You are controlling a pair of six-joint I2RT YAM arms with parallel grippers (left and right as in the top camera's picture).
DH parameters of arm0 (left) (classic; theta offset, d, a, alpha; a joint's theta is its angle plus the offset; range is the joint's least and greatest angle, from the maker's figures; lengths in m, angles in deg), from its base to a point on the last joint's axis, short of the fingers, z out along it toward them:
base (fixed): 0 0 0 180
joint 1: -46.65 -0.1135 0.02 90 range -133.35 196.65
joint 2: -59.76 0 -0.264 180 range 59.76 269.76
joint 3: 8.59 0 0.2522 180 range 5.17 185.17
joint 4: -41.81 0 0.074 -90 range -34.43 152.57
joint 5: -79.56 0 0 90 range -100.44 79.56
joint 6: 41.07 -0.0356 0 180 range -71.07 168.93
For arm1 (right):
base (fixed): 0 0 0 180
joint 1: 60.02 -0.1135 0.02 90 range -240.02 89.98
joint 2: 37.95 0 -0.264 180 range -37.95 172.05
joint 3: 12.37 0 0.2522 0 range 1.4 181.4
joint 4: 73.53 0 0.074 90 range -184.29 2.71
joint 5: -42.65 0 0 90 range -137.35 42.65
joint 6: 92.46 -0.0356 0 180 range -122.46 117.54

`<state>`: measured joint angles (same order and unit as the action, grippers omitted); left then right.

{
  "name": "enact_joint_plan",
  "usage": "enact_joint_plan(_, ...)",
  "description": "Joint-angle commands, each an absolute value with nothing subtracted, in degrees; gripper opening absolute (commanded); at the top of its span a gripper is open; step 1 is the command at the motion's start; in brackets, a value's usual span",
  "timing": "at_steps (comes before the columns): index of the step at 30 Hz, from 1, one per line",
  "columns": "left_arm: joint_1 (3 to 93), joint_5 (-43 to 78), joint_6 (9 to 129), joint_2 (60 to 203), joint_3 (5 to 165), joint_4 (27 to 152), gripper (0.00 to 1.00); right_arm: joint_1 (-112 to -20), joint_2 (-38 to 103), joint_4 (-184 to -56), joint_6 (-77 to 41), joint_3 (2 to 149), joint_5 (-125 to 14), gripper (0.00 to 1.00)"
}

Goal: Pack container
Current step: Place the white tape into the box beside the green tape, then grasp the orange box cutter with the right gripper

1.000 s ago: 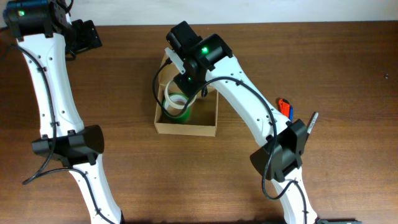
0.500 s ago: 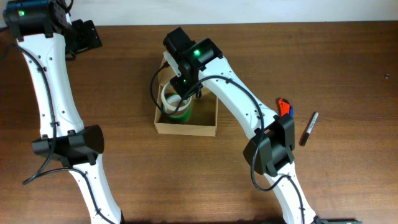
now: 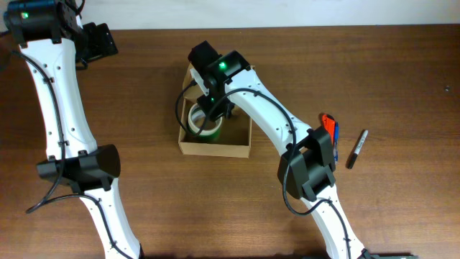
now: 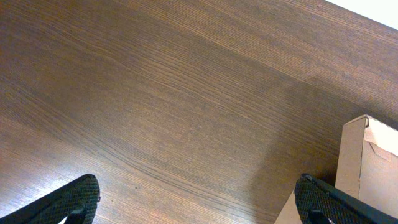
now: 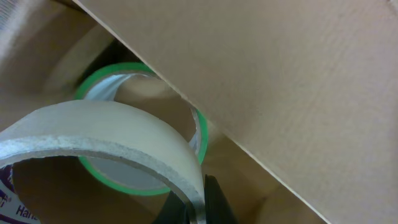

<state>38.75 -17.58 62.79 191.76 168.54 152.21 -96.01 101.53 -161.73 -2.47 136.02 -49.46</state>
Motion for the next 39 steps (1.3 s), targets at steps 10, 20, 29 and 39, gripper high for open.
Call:
enact_joint_plan(10,38.60,-17.99,62.09,191.63,168.32,152.23,1.00,-96.40,102.38,-158.32,-4.06,132.48,-50.68,0.11)
enact_joint_plan(20,38.60,-17.99,62.09,191.63,168.32,152.23,1.00,-96.40,101.90,-159.06,-3.98,132.90,-52.17,0.22)
enact_joint_plan(29,38.60,-17.99,62.09,191.63,168.32,152.23,1.00,-95.99,90.56,-166.27,-2.64,143.65,-38.44,0.31)
enact_joint_plan(39,38.60,-17.99,62.09,191.63,168.34,152.23,1.00,-82.54,73.40,-171.28,-3.63,144.72,-30.99,0.42)
